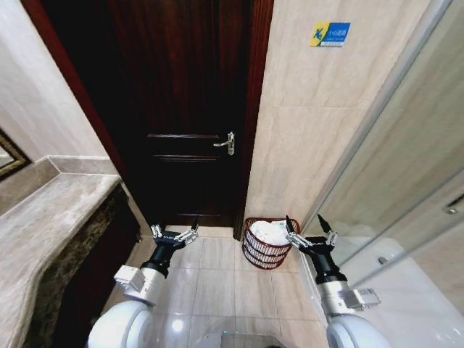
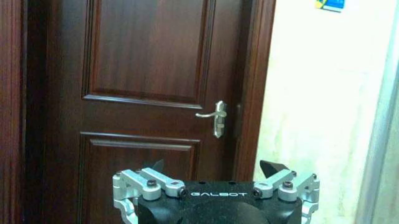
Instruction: Discard the used towel into the hamper.
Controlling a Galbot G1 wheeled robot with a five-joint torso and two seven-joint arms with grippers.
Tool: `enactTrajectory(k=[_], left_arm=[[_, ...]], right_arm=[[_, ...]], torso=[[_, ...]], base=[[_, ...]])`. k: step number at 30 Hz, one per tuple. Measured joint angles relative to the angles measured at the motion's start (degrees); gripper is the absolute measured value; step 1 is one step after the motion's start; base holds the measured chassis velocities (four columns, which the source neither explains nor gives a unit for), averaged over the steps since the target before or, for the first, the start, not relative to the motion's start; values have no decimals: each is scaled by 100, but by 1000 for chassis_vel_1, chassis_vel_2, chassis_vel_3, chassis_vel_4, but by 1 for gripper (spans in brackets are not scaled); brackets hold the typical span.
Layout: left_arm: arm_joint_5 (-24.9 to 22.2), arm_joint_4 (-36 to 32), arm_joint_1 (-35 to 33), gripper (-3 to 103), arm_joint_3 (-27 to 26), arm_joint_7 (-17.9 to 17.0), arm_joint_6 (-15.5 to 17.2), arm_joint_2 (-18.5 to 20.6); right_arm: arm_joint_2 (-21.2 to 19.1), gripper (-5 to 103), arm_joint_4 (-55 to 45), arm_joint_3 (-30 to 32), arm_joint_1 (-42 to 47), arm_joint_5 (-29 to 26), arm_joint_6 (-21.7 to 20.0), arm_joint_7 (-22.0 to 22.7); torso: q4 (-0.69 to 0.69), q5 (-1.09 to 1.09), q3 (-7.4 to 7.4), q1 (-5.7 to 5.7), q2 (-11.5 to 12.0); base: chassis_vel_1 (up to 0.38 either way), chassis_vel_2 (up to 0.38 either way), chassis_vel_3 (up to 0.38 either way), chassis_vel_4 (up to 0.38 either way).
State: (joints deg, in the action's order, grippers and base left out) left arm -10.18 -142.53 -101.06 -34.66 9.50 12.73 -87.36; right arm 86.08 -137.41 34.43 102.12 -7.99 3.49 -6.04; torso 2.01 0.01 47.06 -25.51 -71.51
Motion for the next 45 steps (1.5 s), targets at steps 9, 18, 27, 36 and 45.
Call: enactTrajectory(k=[9,18,27,36,45], left_arm=[[0,0,-1,100,0,0,0,0],[0,0,1,100,0,0,0,1],[0,0,1,100,0,0,0,0],[0,0,-1,100,1,0,0,0],[0,0,0,100,0,0,0,0]], right_arm=[[0,100,0,0,1,0,0,0],[0,100,0,0,-2,0,0,0],[0,100,0,0,0,0,0,0],[0,100,0,1,1,0,0,0],[0,100,0,0,-1,0,0,0]], torso=[[1,0,-2,5,-1],[1,-1,2,-4,2],[1,0,1,-1,2],[0,2,-1,3,0],[1,-1,1,-2,0]], base=[[111,-161,-110,157],[8,-15,-14,14],[48,-102,-52,94],[135,-182,-136,176],[62,-55,-54,40]])
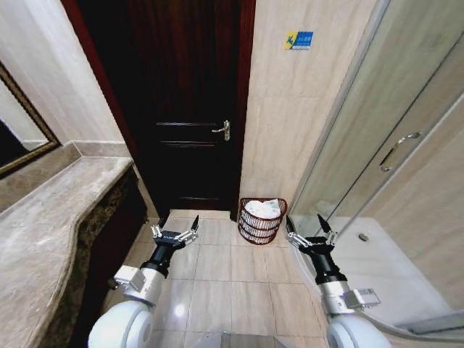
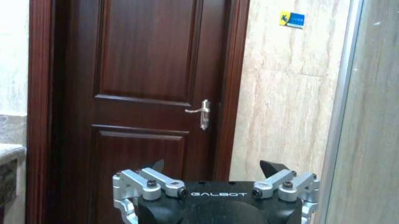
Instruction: Discard the used towel into the hamper.
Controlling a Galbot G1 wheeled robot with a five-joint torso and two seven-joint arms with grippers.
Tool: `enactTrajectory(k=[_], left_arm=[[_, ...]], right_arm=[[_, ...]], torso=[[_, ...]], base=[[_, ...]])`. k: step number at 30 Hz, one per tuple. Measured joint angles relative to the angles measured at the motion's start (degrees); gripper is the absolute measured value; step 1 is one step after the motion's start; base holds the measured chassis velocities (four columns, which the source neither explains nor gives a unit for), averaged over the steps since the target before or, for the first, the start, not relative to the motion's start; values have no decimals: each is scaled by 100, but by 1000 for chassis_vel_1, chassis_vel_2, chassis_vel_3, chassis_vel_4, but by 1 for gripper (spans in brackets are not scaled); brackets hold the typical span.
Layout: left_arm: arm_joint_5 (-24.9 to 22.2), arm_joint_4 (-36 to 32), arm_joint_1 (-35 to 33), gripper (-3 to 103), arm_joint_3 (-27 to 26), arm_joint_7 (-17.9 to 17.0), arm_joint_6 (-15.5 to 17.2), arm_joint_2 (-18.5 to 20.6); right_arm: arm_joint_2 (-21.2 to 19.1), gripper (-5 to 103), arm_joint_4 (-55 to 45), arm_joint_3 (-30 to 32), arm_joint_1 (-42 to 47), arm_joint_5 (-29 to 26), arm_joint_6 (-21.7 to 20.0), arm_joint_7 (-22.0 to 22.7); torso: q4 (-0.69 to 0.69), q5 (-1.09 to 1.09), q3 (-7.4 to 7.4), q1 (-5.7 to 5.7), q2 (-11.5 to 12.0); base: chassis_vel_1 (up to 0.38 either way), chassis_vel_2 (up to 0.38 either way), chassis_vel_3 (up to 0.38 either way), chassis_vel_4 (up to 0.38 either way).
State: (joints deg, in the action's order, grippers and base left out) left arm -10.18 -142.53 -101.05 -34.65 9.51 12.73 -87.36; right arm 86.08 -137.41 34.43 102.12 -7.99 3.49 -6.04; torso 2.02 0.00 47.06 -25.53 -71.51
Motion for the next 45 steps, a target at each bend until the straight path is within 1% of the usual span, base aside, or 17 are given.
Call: enactTrajectory(k=[25,34,45], left_arm=[[0,0,0,100,0,0,0,0],[0,0,0,100,0,0,0,0],[0,0,0,100,0,0,0,0]], right_arm=[[0,100,0,0,1,0,0,0],[0,100,0,0,1,0,0,0],[0,100,0,0,1,0,0,0]], torso=[[0,1,0,2,1],[0,-2,-1,2,1],[0,1,-1,2,0]], base=[[0,0,0,0],[52,53,-58,-53],[9,10,-6,-9]])
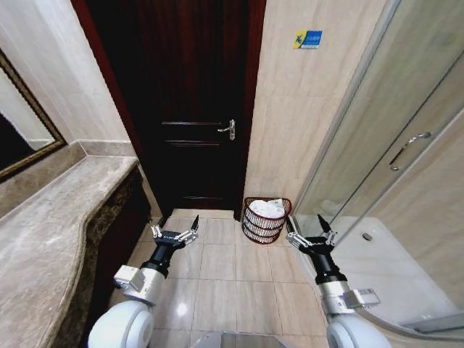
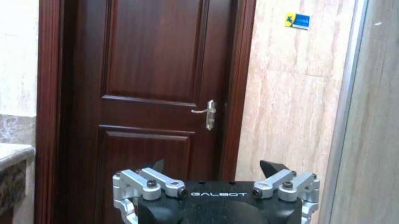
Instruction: Discard the used towel into the hamper.
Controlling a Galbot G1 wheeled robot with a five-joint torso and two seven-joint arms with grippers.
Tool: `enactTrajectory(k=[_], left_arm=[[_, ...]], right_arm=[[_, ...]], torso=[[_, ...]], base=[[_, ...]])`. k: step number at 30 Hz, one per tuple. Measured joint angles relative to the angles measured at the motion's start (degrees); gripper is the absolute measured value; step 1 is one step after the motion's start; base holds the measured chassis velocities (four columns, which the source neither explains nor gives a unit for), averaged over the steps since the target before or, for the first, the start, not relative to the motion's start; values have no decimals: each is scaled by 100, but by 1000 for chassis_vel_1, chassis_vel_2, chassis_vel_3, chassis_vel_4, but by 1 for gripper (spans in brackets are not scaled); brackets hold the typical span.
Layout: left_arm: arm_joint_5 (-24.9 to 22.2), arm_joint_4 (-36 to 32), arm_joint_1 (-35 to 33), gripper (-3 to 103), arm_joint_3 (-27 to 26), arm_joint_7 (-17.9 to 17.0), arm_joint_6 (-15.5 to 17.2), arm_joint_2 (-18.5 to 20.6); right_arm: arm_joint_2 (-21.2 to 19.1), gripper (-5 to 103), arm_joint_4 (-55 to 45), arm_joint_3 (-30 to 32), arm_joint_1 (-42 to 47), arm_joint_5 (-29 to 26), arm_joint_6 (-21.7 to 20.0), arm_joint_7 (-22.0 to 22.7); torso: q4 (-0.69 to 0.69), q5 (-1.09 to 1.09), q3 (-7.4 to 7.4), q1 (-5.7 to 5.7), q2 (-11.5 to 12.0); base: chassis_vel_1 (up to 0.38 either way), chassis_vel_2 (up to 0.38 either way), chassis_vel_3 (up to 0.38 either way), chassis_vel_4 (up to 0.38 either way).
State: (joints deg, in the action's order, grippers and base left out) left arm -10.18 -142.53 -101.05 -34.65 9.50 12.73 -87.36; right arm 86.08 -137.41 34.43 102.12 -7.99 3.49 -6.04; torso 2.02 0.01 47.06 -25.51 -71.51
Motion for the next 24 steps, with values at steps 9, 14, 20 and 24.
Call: enactTrajectory(k=[9,14,20,24], left_arm=[[0,0,0,100,0,0,0,0],[0,0,0,100,0,0,0,0],[0,0,-1,100,0,0,0,1],[0,0,-1,100,0,0,0,0]], right_arm=[[0,100,0,0,0,0,0,0],[0,100,0,0,-1,0,0,0],[0,100,0,0,0,0,0,0],[0,100,0,0,1,0,0,0]], torso=[[0,-1,1,-2,1],[0,-1,1,-2,1],[0,-3,-1,2,-1],[0,-2,-1,3,-1]], base=[[14,-8,-10,6],[90,-86,-97,73],[149,-163,-155,151],[164,-163,-164,164]])
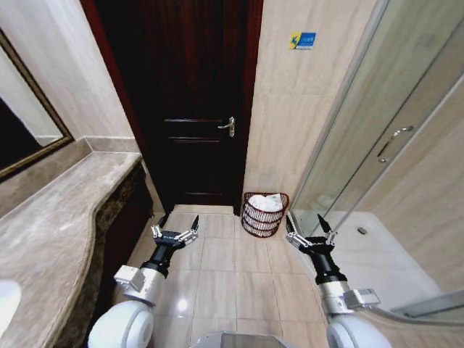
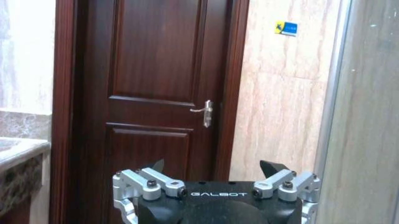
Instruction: Discard the used towel into the hamper.
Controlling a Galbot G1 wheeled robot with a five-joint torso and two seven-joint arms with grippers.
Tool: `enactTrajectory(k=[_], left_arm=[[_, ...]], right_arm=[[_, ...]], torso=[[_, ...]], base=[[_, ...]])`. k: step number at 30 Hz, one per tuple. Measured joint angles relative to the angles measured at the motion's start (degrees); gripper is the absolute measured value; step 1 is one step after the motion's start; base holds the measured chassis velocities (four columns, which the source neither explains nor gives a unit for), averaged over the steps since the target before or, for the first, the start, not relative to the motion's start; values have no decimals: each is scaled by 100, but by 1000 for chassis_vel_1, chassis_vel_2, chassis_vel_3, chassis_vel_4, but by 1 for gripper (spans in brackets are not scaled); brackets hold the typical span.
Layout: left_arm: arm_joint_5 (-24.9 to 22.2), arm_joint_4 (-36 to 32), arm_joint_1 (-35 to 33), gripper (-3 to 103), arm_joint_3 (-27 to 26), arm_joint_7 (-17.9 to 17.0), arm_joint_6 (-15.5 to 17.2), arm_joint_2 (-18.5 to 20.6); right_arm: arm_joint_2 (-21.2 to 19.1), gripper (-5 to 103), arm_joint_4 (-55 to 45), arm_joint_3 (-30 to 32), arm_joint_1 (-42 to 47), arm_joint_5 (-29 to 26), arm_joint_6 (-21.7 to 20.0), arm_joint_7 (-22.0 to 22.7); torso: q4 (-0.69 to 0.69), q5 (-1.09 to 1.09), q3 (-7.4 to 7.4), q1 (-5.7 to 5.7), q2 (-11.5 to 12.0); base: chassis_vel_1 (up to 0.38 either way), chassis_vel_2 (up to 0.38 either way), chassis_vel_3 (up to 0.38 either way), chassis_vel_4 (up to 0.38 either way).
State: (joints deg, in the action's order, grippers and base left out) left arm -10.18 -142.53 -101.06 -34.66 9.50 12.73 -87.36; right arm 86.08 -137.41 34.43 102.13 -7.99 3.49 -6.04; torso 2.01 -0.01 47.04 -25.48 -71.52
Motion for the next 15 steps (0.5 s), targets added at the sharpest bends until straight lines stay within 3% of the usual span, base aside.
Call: enactTrajectory(k=[15], left_arm=[[0,0,0,100,0,0,0,0]], right_arm=[[0,100,0,0,-1,0,0,0]], torso=[[0,1,2,-4,1]], base=[[154,-151,-146,144]])
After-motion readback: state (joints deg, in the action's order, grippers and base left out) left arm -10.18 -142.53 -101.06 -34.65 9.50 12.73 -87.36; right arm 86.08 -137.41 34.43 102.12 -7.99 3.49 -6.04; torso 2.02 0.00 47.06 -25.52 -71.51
